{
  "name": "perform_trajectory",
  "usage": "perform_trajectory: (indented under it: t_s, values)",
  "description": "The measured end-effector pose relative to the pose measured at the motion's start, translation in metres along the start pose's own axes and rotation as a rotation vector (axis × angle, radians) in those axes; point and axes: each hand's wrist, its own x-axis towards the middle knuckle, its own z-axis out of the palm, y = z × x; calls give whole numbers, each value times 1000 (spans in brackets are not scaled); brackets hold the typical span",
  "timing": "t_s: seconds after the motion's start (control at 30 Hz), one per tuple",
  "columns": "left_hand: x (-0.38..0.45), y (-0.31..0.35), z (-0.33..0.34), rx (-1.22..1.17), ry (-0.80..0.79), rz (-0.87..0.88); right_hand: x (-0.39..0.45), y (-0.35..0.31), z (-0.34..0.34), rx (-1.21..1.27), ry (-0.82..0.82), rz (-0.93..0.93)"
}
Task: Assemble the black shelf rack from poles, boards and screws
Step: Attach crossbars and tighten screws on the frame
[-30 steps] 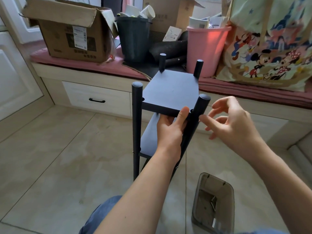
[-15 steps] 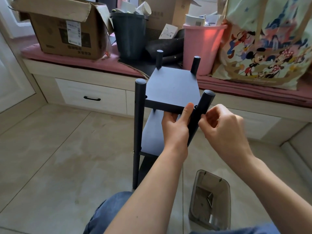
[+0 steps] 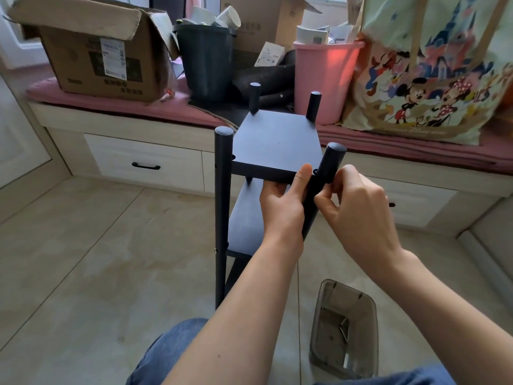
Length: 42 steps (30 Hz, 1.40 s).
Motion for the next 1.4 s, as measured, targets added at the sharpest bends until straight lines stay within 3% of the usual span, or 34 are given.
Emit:
perform_trajectory:
  t_s: [0.2, 0.43, 0.7, 0.93, 1.4]
  values:
    - [-3, 6, 1, 28, -4, -13, 2, -2, -8, 22, 36, -110]
    - [-2, 5, -2, 37, 10, -3, -4, 1, -3, 382, 4, 132]
    - [-3, 7, 0, 70, 4, -7, -5, 5, -11, 299, 15, 100]
    - [-3, 12, -1, 104, -8, 2, -4, 13, -14, 492, -51, 184]
    - [-2, 7, -7, 69, -11, -25, 1, 11, -15, 467, -35, 161]
